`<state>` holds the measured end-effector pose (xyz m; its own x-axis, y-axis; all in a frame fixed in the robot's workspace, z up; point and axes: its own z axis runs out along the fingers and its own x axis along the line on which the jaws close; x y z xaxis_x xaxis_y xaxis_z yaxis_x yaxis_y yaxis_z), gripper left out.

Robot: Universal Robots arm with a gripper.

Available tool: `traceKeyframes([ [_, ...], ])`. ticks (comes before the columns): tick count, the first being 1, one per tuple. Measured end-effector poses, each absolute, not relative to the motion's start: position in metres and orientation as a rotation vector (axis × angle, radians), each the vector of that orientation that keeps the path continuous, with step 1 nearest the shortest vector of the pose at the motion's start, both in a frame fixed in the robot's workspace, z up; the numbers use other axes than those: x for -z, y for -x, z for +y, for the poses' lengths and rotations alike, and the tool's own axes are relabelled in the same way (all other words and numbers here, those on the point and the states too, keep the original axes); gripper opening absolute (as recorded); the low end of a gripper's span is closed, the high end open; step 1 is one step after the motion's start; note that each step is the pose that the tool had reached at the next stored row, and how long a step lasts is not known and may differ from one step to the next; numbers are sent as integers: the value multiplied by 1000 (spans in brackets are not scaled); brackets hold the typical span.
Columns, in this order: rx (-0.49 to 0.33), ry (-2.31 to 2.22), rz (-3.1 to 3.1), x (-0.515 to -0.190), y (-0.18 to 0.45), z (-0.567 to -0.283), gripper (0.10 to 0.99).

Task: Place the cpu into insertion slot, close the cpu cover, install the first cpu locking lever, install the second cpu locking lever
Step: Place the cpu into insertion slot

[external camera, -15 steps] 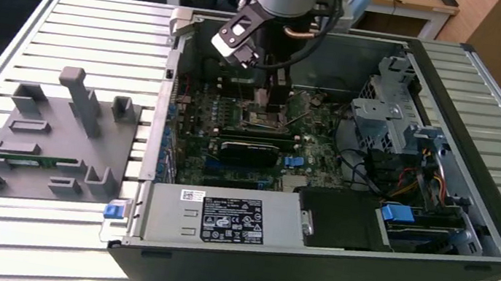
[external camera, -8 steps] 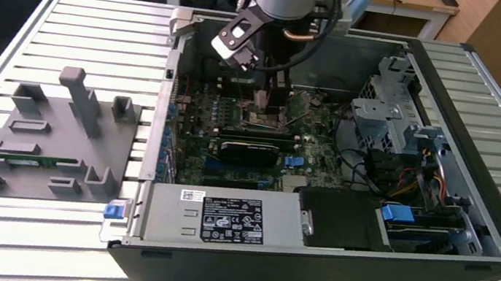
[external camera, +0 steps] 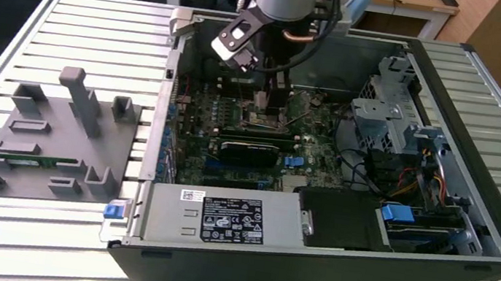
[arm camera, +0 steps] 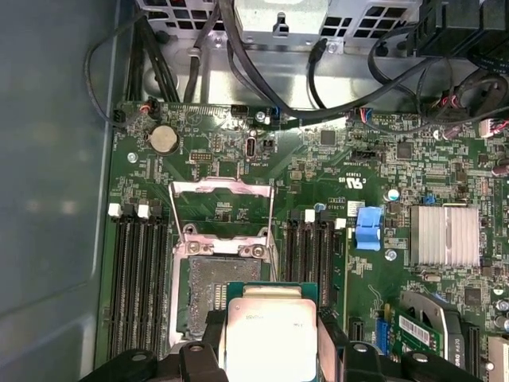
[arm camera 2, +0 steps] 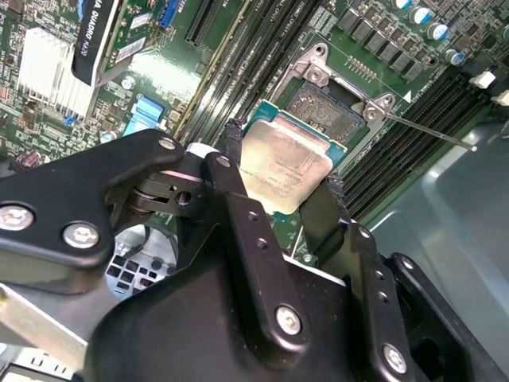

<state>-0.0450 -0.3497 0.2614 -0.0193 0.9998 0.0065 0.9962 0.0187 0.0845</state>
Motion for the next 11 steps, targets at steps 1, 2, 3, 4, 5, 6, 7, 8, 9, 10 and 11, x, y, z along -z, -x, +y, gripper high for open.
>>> traceKeyframes([
  [1, -100, -2161, 2202, -261, 45, -350, 541],
  [2, -100, -2161, 2202, -261, 45, -350, 541],
  [3, -100, -2161, 2202, -260, 45, -350, 541],
  [4, -100, -2161, 2202, -260, 45, -349, 541],
  [5, -100, -2161, 2202, -259, 45, -349, 541],
  [6, -100, -2161, 2202, -259, 45, -347, 541],
  [7, -100, -2161, 2202, -258, 45, -346, 541],
  [8, -100, -2161, 2202, -257, 45, -345, 541],
  [9, -100, -2161, 2202, -255, 45, -343, 541],
  [10, -100, -2161, 2202, -254, 45, -342, 541],
  [11, -100, -2161, 2202, -252, 45, -340, 541],
])
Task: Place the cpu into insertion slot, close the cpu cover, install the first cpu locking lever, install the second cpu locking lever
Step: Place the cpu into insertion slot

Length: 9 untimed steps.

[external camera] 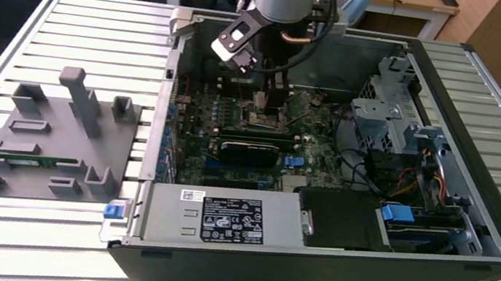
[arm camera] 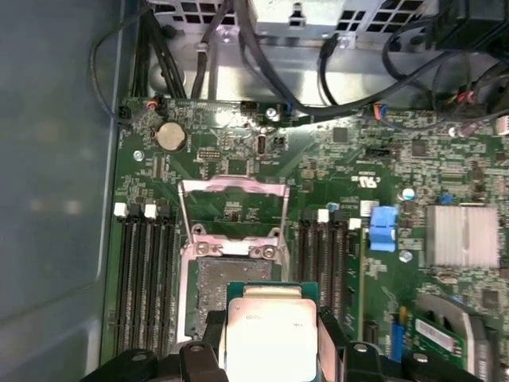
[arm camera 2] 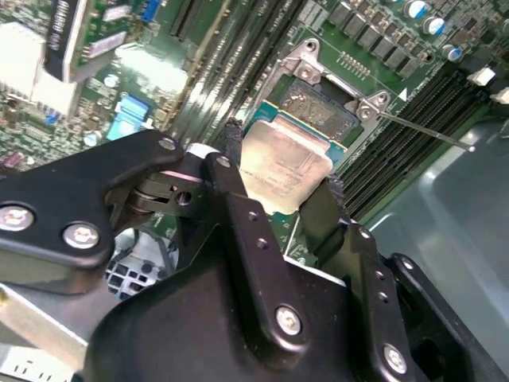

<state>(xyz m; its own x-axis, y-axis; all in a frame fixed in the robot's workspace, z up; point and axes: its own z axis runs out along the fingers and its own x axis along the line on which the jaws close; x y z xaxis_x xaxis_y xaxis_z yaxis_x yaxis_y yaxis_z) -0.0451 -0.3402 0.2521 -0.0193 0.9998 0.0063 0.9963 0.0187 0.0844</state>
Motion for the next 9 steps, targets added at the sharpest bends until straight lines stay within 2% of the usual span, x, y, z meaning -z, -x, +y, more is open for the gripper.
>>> traceKeyframes([
  [9, -100, -2161, 2202, -236, 45, -334, 541],
])
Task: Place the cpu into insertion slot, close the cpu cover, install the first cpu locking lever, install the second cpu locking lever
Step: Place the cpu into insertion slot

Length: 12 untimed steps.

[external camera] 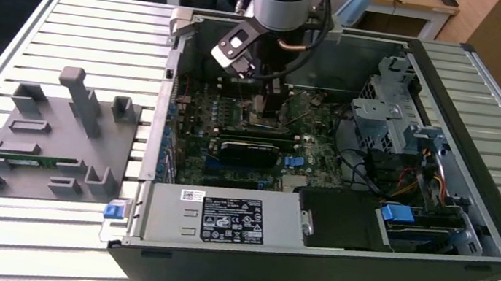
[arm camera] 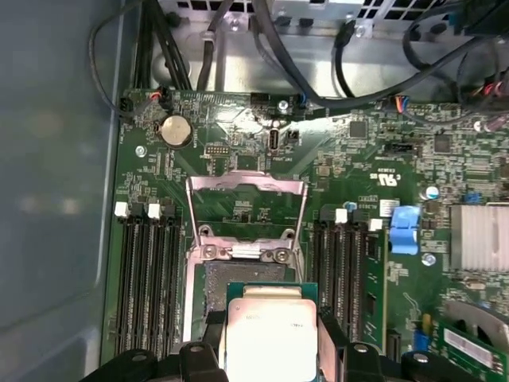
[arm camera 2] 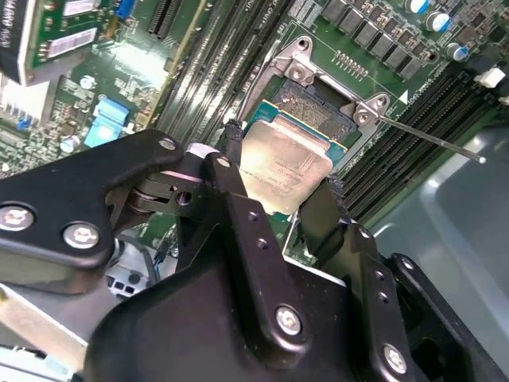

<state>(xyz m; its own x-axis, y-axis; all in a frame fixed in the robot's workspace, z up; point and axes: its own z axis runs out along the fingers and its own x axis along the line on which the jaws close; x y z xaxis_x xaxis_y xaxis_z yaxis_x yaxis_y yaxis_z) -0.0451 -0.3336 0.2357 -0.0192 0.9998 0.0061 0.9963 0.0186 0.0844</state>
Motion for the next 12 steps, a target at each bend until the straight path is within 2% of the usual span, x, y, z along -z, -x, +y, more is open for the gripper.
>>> traceKeyframes([
  [12, -102, -2166, 2197, -223, 45, -326, 541],
])
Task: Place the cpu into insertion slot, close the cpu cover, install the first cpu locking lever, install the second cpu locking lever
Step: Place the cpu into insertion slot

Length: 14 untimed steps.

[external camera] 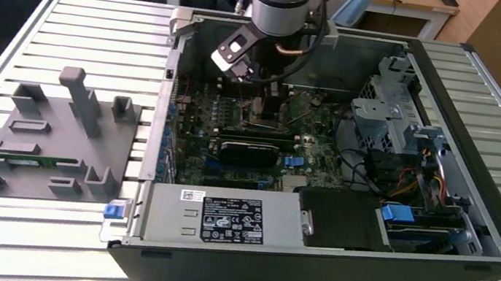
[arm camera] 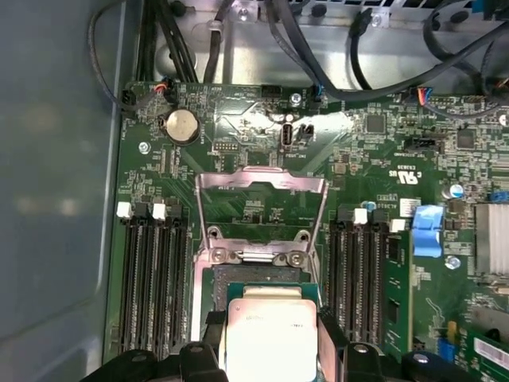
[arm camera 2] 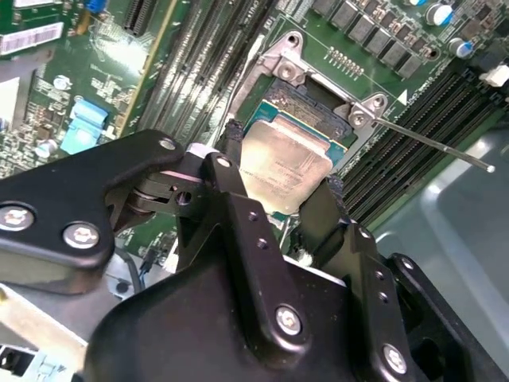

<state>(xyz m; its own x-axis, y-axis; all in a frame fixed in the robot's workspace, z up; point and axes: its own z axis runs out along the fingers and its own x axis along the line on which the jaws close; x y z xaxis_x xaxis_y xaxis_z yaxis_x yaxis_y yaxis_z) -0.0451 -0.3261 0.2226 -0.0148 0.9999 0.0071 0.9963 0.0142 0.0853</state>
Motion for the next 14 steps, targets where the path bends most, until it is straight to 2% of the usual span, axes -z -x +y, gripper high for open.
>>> traceKeyframes([
  [14, -89, -2160, 2192, -208, 45, -320, 541],
])
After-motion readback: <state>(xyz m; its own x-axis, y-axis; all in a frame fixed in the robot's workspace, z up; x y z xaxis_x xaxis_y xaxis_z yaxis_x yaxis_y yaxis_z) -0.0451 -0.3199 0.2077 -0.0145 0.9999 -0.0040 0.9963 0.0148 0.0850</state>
